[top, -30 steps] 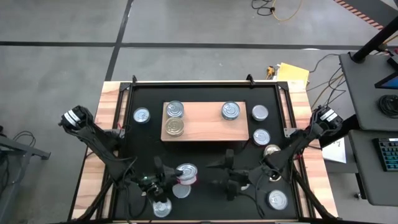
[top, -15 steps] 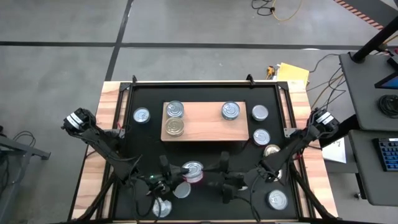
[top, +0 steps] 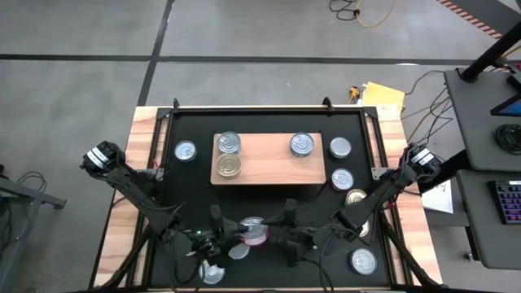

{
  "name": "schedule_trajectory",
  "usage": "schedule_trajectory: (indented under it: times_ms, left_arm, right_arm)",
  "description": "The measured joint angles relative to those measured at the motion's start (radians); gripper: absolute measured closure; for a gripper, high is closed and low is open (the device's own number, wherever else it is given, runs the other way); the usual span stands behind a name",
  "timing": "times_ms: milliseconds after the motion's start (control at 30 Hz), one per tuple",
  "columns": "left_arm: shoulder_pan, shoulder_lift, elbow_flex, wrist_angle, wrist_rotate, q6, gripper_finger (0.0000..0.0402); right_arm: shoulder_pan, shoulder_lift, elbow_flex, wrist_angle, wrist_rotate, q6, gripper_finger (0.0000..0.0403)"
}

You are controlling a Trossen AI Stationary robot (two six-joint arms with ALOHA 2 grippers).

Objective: Stack canned seafood by type on shelf
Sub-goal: Put the red tuna can on the shelf

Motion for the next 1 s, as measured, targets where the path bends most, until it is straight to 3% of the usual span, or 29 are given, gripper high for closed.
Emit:
schedule_trajectory:
  times_ms: [133, 300, 500, 767, 1000]
  left_arm:
    - [0.002, 0.000, 0.000, 0.002, 0.000, 0.000, 0.0275]
    - [0.003, 0.000, 0.000, 0.006, 0.000, -0.023, 0.0213]
    - [0.003, -0.001, 0.000, -0.002, -0.036, -0.053, 0.0184]
    - [-0.005, -0.001, 0.000, -0.017, -0.294, -0.078, 0.0181]
    - [-0.005, -0.002, -0.001, -0.043, -0.310, -0.098, 0.0180]
  right_arm:
    - [0.000, 0.001, 0.000, -0.001, -0.008, -0.003, 0.0205]
    - [-0.004, 0.002, 0.003, -0.032, -0.011, 0.024, 0.0266]
    - [-0.005, 0.002, 0.011, -0.051, -0.005, 0.027, 0.0267]
    - [0.004, -0.053, 0.012, -0.134, 0.041, 0.065, 0.0267]
    - [0.009, -0.091, 0.012, -0.291, 0.128, 0.145, 0.0267]
